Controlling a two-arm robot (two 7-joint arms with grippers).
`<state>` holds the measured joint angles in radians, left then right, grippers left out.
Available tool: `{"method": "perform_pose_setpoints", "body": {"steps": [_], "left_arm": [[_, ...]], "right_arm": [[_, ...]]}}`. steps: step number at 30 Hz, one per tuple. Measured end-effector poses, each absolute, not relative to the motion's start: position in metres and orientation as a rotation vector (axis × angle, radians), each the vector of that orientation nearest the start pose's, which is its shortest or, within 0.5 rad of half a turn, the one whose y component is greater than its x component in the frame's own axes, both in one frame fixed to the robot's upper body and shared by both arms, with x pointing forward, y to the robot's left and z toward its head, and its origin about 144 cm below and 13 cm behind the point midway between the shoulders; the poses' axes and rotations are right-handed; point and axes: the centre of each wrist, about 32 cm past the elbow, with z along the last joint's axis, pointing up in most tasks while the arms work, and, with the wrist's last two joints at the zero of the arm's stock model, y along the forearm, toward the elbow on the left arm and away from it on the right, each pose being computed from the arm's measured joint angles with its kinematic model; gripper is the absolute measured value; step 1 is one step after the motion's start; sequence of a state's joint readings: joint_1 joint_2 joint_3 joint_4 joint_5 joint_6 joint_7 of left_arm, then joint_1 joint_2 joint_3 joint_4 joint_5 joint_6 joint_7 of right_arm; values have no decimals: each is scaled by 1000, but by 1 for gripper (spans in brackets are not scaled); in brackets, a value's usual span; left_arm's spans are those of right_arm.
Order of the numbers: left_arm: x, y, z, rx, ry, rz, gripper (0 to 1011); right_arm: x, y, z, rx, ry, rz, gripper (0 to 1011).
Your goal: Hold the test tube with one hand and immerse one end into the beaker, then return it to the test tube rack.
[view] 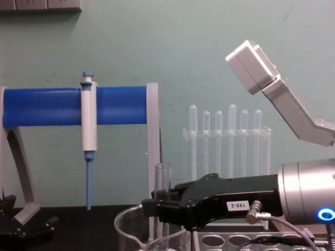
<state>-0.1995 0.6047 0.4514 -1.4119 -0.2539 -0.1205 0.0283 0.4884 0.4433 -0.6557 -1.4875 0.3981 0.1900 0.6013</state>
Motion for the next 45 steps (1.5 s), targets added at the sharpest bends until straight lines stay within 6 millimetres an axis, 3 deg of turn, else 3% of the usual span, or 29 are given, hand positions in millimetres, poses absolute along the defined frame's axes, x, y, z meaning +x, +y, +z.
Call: {"method": "perform_pose_setpoints", "body": {"steps": [45], "left_arm": [[489, 310, 1140, 304, -285, 1248, 1000]], "right_arm": [[538, -187, 1226, -248, -73, -457, 236]]}}
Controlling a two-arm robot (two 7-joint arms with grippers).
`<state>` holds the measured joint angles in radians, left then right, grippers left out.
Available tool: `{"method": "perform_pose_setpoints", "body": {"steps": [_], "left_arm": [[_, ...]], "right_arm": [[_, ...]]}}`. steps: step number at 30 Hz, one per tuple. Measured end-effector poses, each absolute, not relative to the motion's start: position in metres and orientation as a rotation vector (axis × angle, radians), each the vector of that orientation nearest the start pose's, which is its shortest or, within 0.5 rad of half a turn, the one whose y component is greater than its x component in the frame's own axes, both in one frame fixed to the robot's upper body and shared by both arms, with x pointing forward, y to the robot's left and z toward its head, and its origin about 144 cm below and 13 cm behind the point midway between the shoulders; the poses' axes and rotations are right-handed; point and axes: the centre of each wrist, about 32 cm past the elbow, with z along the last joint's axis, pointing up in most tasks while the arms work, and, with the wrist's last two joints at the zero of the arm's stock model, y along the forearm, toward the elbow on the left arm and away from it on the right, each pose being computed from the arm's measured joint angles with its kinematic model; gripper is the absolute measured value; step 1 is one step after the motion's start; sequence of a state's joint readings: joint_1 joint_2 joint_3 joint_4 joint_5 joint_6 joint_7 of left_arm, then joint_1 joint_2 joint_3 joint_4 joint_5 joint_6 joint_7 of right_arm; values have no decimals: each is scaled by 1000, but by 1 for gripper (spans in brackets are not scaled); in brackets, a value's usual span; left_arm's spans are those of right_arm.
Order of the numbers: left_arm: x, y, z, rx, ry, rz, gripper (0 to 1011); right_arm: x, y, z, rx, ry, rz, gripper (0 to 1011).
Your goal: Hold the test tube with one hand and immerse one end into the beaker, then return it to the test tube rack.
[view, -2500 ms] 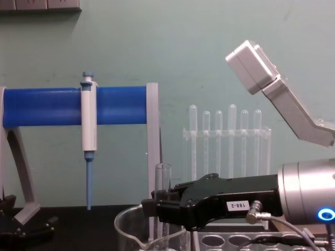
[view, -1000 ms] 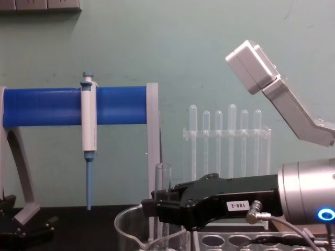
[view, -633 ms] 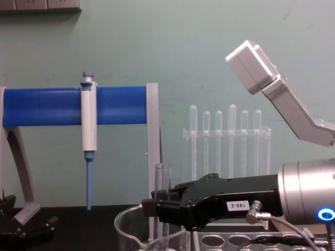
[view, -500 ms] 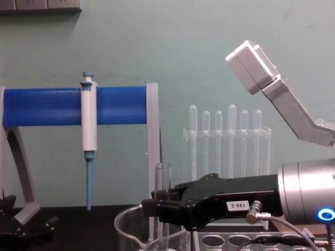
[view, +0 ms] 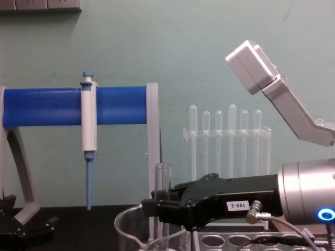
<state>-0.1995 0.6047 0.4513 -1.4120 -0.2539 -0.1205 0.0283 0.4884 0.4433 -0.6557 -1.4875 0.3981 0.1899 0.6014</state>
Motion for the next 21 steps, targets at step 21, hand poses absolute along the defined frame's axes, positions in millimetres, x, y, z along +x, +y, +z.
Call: {"method": "perform_pose_setpoints", "body": {"steps": [21], "left_arm": [[489, 310, 1140, 305, -285, 1248, 1000]], "right_arm": [[538, -187, 1226, -248, -73, -457, 236]]}}
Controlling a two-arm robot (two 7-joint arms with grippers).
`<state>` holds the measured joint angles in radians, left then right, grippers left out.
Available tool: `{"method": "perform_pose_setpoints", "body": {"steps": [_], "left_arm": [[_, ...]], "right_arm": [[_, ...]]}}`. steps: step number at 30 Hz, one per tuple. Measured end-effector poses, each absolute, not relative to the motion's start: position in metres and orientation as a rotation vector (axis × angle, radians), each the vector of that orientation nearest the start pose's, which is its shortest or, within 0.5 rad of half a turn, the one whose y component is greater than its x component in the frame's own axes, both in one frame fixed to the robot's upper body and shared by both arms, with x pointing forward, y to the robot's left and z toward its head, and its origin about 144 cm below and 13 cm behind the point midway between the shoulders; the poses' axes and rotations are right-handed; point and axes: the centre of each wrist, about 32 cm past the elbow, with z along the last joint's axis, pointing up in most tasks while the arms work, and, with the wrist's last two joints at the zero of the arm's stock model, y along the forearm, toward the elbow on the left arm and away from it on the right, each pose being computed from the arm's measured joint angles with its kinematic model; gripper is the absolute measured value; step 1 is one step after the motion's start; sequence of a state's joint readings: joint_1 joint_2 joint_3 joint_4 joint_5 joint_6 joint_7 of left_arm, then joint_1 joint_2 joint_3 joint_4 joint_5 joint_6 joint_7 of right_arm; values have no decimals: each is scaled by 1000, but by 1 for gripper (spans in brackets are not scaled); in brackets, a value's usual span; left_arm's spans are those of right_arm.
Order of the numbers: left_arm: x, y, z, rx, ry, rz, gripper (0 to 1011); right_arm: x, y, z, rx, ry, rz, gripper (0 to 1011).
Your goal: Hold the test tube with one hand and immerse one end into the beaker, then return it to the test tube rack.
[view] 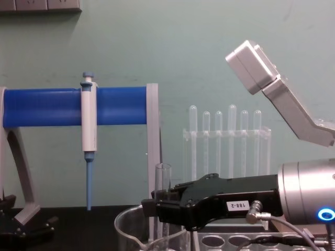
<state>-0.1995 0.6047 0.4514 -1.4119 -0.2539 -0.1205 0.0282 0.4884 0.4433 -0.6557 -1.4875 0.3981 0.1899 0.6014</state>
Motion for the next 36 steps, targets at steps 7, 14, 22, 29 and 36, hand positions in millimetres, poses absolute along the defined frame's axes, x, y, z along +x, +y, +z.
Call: {"method": "perform_pose_setpoints", "body": {"steps": [7, 14, 22, 29, 36], "left_arm": [[489, 310, 1140, 304, -285, 1248, 1000], [489, 310, 1140, 304, -285, 1248, 1000], [489, 310, 1140, 304, -285, 1248, 1000], [489, 310, 1140, 304, -285, 1248, 1000], [489, 310, 1140, 304, -285, 1248, 1000]], "right_arm": [[538, -187, 1226, -248, -73, -457, 236], [538, -187, 1226, -247, -73, -457, 236], [538, -187, 1226, -248, -73, -457, 236], [538, -187, 1226, -248, -73, -457, 236], [538, -187, 1226, -247, -73, -457, 236]]}}
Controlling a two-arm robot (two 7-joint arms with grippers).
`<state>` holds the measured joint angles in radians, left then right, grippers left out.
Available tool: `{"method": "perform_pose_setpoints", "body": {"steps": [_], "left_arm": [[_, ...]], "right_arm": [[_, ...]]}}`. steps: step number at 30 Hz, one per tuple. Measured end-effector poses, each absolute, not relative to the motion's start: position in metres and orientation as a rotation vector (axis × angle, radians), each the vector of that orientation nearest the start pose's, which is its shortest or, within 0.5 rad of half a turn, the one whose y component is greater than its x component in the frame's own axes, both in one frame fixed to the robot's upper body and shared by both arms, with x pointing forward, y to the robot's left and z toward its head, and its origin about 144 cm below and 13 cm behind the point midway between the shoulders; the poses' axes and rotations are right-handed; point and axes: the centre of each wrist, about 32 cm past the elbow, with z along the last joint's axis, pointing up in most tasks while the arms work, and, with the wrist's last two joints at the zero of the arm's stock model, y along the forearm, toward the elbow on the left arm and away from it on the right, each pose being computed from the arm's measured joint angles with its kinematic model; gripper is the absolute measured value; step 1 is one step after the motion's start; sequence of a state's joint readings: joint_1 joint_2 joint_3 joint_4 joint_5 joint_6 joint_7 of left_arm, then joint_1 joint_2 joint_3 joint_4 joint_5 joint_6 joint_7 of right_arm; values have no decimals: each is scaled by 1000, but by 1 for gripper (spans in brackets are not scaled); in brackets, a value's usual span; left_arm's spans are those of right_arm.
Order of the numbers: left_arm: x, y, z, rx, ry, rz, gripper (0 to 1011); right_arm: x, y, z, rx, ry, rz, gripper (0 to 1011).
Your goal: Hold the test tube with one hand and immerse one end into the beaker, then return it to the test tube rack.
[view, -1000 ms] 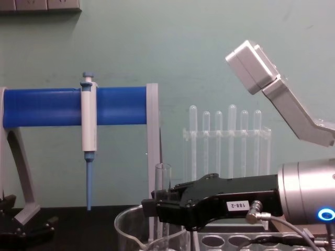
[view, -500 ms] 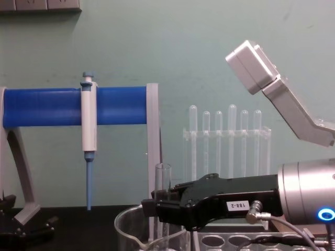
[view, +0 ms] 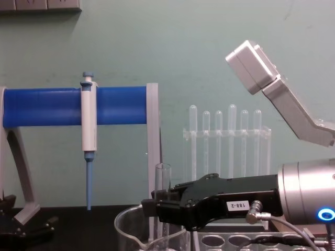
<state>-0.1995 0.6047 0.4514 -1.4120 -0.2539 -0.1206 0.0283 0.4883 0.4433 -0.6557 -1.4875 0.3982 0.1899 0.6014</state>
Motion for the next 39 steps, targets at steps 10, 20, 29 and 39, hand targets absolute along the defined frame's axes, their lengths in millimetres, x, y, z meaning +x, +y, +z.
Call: {"method": "perform_pose_setpoints", "body": {"steps": [10, 20, 29, 39], "left_arm": [[489, 310, 1140, 304, -285, 1248, 1000], [489, 310, 1140, 304, -285, 1248, 1000], [489, 310, 1140, 305, -285, 1248, 1000], [489, 310, 1140, 304, -285, 1248, 1000]], "right_arm": [[538, -187, 1226, -248, -73, -457, 236], [538, -187, 1226, -248, -73, -457, 236], [538, -187, 1226, -248, -73, -457, 236], [538, -187, 1226, -248, -73, -457, 236]]}}
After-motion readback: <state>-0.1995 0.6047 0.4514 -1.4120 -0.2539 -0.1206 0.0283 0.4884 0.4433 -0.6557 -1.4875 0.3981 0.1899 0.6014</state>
